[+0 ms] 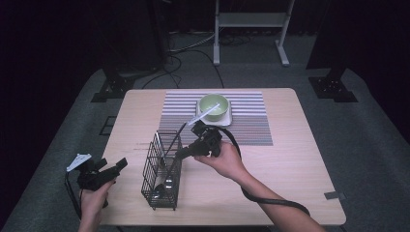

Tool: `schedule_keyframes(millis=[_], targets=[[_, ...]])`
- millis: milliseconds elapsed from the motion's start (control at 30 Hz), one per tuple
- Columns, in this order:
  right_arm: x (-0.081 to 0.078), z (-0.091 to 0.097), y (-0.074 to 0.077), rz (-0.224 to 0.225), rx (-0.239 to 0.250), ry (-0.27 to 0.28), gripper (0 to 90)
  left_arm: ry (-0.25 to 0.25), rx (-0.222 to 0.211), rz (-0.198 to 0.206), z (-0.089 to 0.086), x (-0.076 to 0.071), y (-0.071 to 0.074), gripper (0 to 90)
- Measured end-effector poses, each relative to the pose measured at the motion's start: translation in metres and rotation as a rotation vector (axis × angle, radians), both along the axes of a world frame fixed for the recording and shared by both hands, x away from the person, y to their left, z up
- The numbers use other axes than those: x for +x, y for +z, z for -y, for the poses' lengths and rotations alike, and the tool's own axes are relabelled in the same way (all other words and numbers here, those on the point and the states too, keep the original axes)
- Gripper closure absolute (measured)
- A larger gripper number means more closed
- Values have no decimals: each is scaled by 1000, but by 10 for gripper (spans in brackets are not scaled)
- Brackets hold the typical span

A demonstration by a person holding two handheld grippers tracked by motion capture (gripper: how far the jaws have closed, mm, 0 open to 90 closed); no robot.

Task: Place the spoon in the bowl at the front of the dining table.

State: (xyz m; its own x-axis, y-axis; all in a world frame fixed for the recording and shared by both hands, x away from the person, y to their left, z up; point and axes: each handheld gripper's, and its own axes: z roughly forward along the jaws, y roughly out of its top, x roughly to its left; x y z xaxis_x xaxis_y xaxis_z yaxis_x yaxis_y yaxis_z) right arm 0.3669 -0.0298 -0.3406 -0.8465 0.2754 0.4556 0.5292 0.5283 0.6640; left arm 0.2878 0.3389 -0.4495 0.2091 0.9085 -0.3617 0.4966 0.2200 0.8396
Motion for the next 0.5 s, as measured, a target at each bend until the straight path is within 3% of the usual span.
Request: schedule_keyframes(millis=[500], targets=[[1, 8, 9, -13, 44, -22, 885, 2, -3, 1, 0, 0, 0, 10]])
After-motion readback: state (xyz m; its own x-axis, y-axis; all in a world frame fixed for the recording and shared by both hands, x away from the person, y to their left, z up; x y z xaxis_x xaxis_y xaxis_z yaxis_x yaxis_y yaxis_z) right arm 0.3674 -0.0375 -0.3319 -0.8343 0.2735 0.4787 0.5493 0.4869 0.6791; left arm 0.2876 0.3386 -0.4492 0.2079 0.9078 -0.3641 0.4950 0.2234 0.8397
